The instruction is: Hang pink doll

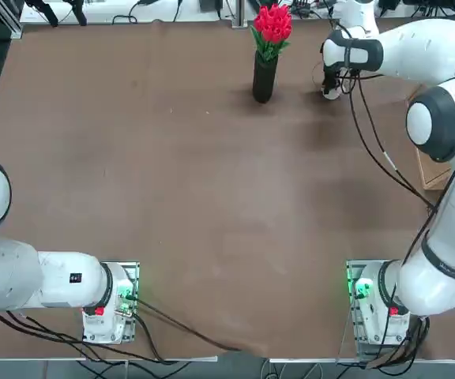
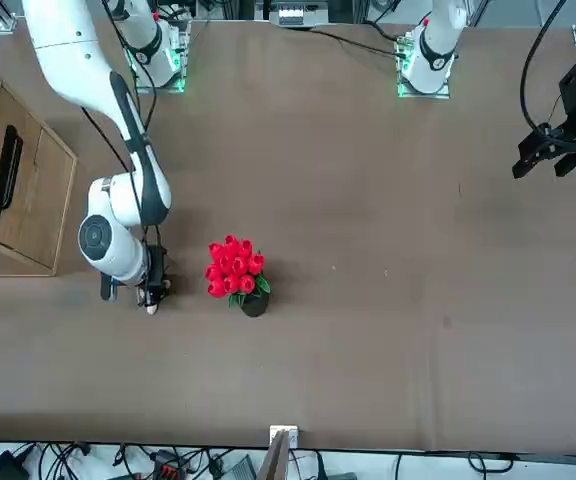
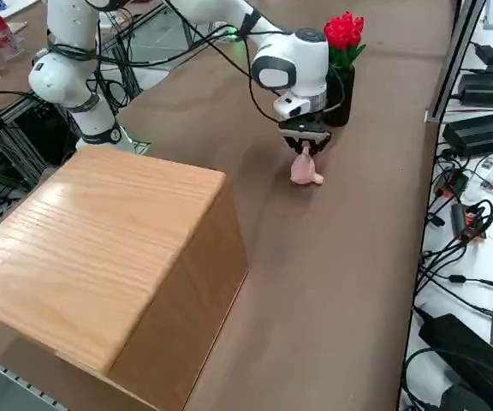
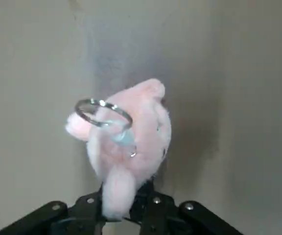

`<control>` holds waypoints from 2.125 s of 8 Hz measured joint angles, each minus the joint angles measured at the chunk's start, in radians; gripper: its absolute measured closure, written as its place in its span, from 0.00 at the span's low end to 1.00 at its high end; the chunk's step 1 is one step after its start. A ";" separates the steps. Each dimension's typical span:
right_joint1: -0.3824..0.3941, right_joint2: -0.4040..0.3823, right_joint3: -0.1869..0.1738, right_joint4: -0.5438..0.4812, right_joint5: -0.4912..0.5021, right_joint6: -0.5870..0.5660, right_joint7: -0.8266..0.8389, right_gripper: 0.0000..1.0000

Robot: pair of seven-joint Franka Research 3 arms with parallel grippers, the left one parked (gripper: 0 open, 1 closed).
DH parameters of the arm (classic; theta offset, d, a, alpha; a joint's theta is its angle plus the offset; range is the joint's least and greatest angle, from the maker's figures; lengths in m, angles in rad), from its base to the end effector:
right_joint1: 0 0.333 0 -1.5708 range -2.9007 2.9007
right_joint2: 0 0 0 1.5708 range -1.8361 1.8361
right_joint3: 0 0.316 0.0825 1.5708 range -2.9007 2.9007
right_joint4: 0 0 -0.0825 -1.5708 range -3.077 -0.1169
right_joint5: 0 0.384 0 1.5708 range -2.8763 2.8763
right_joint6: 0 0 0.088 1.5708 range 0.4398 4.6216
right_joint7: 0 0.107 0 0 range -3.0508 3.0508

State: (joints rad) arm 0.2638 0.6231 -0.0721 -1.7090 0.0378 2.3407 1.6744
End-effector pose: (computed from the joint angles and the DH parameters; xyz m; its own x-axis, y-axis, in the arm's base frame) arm 0.6619 0.1340 0.2310 0.0755 -0.9971 0.0135 -0.9971 -0.0756 -0.0120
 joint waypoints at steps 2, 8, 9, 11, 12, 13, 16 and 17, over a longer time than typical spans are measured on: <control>-0.003 -0.025 -0.020 0.020 -0.001 -0.041 0.066 0.92; -0.035 -0.197 -0.257 0.161 -0.075 -0.409 -0.026 0.92; -0.046 -0.199 -0.260 0.175 -0.075 -0.414 -0.045 0.92; -0.061 -0.222 -0.260 0.188 -0.053 -0.464 -0.098 0.92; -0.079 -0.250 -0.261 0.189 0.004 -0.501 -0.146 0.92; -0.109 -0.278 -0.262 0.189 0.054 -0.528 -0.198 0.92; -0.194 -0.315 -0.264 0.168 0.168 -0.550 -0.339 0.92; -0.222 -0.317 -0.265 0.151 0.188 -0.551 -0.374 0.92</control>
State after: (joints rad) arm 0.0416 0.3061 -0.3369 -1.5580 0.2257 1.7900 1.3001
